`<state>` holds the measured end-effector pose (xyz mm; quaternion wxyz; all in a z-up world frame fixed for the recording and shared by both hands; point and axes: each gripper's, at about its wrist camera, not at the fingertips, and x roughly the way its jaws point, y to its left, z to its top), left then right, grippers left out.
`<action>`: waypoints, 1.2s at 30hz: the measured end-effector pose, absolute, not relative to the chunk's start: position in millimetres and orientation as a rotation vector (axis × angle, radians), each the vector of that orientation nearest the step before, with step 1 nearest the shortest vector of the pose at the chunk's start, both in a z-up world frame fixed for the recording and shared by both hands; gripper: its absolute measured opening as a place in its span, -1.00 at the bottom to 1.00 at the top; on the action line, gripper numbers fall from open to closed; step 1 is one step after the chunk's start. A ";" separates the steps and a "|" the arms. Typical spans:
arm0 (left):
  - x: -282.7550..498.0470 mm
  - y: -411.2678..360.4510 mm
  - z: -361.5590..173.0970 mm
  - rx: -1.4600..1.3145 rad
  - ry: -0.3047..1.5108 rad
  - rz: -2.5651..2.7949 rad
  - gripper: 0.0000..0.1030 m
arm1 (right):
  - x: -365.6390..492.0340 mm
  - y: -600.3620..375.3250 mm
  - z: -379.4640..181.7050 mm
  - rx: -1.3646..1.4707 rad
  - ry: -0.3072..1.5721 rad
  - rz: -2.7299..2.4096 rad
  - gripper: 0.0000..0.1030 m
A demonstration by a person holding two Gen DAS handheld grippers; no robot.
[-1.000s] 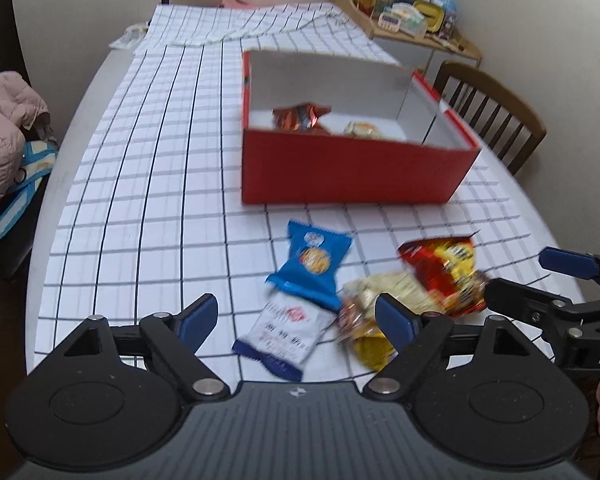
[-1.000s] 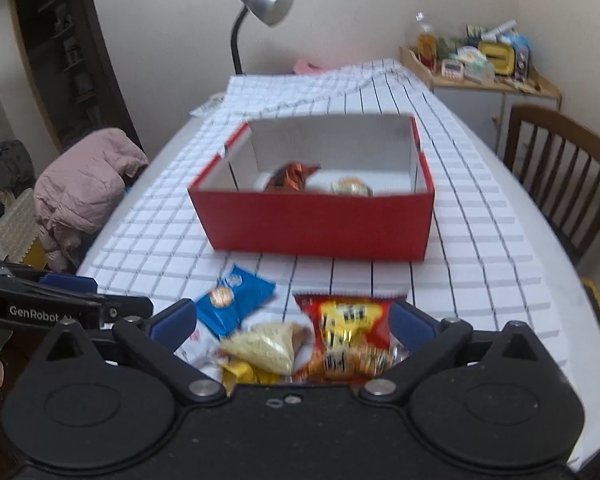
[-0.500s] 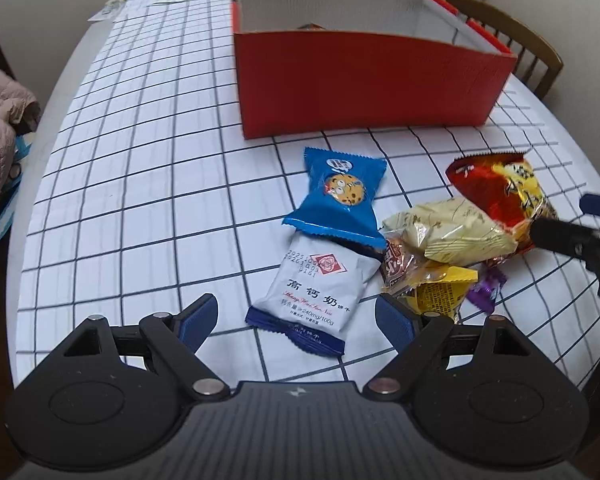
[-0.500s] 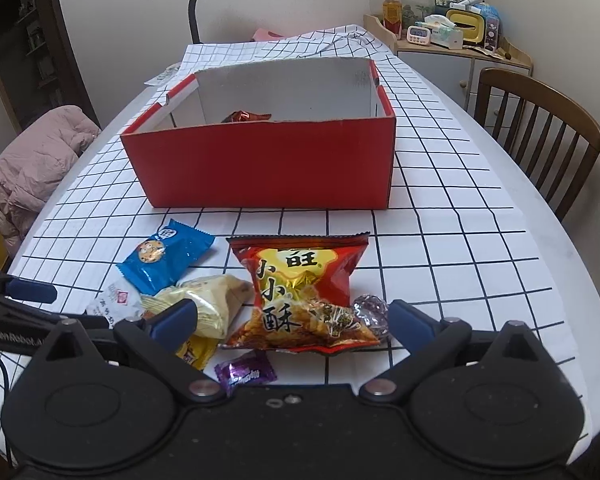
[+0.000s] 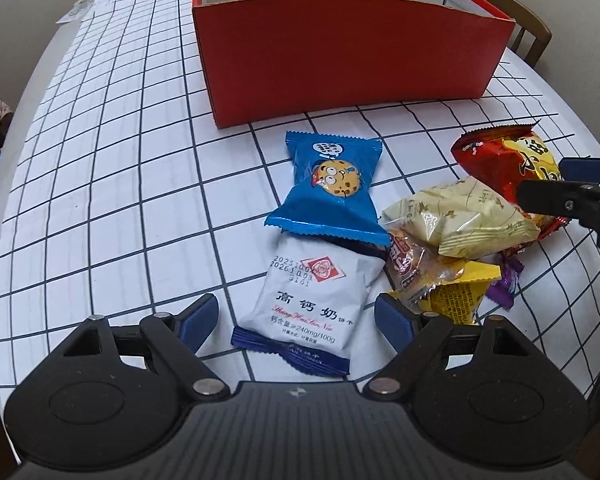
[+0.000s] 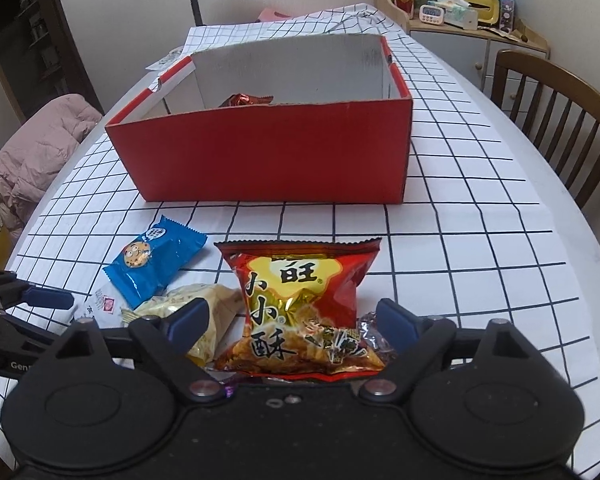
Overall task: Organize snacks
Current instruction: 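Grasp the white milk-biscuit packet with the left tool while the right tool grasps the red-yellow crisp bag, then carry the white packet with the left tool while the right tool carries the crisp bag over the box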
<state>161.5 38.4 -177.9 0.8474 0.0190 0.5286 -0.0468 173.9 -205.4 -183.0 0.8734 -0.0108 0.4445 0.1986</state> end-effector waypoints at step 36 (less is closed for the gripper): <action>125.1 50.5 -133.6 -0.171 1.048 -0.038 -0.01 | 142.7 -209.6 -152.5 -0.019 0.880 0.408 -0.18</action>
